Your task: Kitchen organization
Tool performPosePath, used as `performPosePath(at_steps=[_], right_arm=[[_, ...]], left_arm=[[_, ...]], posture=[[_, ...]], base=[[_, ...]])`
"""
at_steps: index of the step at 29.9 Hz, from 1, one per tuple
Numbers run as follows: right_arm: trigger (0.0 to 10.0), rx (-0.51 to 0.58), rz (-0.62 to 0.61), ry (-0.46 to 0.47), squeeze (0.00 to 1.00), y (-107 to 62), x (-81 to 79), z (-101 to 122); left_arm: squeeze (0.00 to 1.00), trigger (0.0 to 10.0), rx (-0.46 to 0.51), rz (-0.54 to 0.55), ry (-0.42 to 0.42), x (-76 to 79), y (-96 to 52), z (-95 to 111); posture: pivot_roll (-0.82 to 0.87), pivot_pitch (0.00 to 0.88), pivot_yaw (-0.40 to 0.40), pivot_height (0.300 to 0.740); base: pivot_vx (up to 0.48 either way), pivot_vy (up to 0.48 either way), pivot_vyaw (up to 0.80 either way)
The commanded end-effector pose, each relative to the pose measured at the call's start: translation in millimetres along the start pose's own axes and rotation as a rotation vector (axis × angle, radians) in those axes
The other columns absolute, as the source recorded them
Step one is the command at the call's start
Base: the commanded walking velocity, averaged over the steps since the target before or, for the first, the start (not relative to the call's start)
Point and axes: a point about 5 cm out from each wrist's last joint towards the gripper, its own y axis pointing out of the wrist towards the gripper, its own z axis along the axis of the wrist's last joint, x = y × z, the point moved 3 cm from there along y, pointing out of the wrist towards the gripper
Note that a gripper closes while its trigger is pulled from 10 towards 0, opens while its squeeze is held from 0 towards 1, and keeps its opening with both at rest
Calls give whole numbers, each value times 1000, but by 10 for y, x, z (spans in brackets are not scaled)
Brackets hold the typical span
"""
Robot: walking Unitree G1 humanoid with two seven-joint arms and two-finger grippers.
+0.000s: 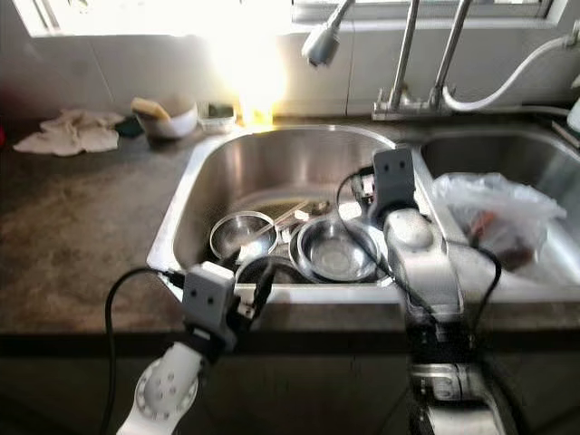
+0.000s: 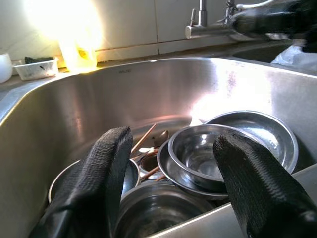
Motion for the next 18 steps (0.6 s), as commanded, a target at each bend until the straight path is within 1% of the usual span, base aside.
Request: performPosePath(at_steps=[1,4,7,8,9,10,13,14,15,16,17,18], right_arm=[[10000,53,-8,14,0,-137,-35,67],[10000,69,-7,32,0,-271,-88,22],[10000,89,9,8,0,-404,-151,4],[10000,104,19,14,0,-511,-190,4],[10000,104,17,24,0,-545,-195,1],[10000,112,23,29,0,-627,-206,-2],[10000,117,35,17,0,-702,-227,-9],[10000,110,41,15,0,-762,-236,-39],[10000,110,41,15,0,-762,-236,-39],[10000,95,48,23,0,-848,-250,-77],[10000,86,46,38,0,-889,-258,-92],[10000,89,40,44,0,-895,-262,-83]], left_arm=[[0,10000,-20,4,-10,0,-4,-42],[0,10000,-22,4,-13,-3,-2,-47],[0,10000,-24,2,-21,-4,3,-44],[0,10000,-26,21,-70,-23,10,-23],[0,10000,-28,32,-91,-35,12,-15],[0,10000,-20,33,-91,-47,13,11],[0,10000,-10,17,-71,-43,10,33],[0,10000,-3,11,-76,-42,0,48],[0,10000,-3,11,-76,-42,0,48],[0,10000,3,1,-84,-36,-21,65],[0,10000,2,-6,-85,-30,-35,66],[0,10000,0,-13,-90,-17,-44,64]], posture=[[5,66,-20,740],[5,65,-18,740],[6,62,-15,740],[8,61,-12,740],[8,61,-12,740],[13,59,-11,740],[13,58,-9,740],[11,57,-6,740],[11,57,-6,740],[5,57,0,740],[4,56,2,740],[0,56,5,740]], base=[[0,0,0],[0,0,0],[0,0,0],[0,0,0],[0,0,0],[0,0,0],[0,0,0],[0,0,0],[0,0,0],[0,0,0],[0,0,0],[0,0,800]])
